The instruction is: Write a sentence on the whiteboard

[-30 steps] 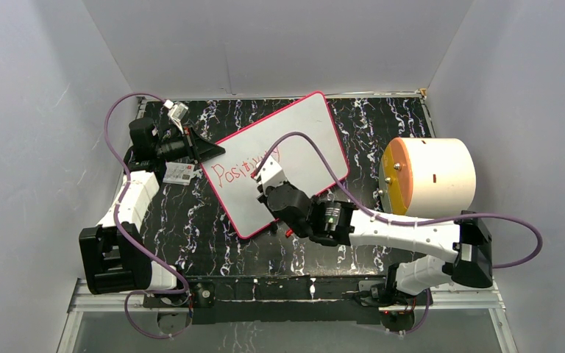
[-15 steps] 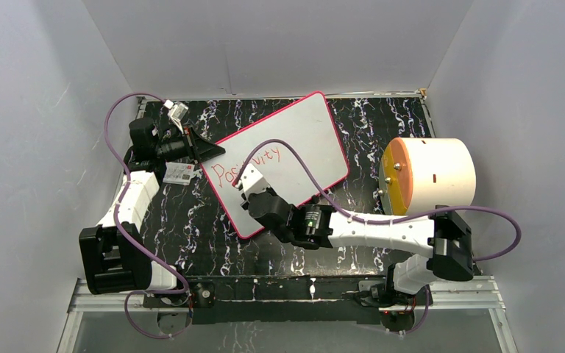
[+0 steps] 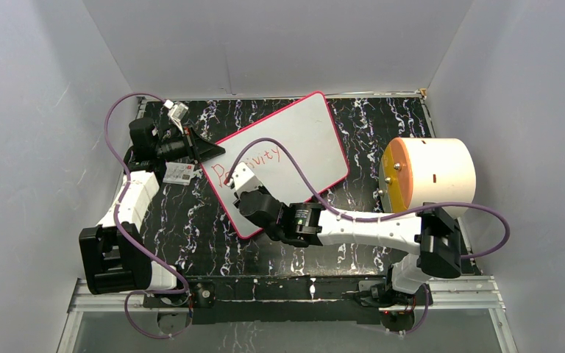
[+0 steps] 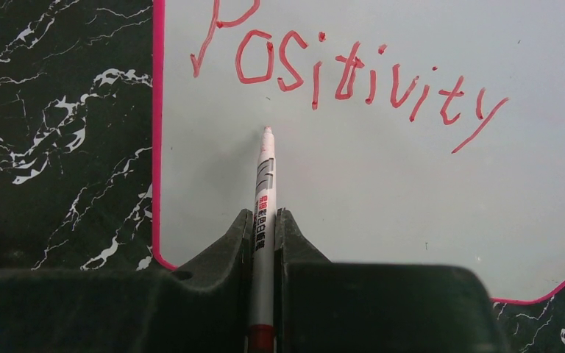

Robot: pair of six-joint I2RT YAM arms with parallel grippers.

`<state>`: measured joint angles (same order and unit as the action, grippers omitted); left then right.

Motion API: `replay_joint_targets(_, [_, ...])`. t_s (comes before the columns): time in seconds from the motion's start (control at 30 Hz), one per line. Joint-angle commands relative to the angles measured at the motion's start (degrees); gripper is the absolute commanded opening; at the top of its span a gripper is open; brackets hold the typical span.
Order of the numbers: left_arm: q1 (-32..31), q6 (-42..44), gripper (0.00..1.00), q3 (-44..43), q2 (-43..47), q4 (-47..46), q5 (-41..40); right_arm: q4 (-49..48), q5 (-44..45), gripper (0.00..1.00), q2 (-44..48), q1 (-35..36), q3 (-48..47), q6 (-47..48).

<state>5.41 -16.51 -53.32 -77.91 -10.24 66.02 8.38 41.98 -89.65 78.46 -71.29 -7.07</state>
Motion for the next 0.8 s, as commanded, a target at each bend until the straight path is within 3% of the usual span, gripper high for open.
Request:
replay_joint_targets(0.0, [-0.21,4.64,0.0,0.77,-1.1,3.25,-6.34,-3.17,1.15,0.0,-0.6,0.22,-3.42,0.53])
replay_joint_targets(0.77, [-0.52,4.55,0.0,0.77,-1.19,3.21,-6.08,2.52,1.55,0.0,-4.07,0.16,-5.96,-1.71])
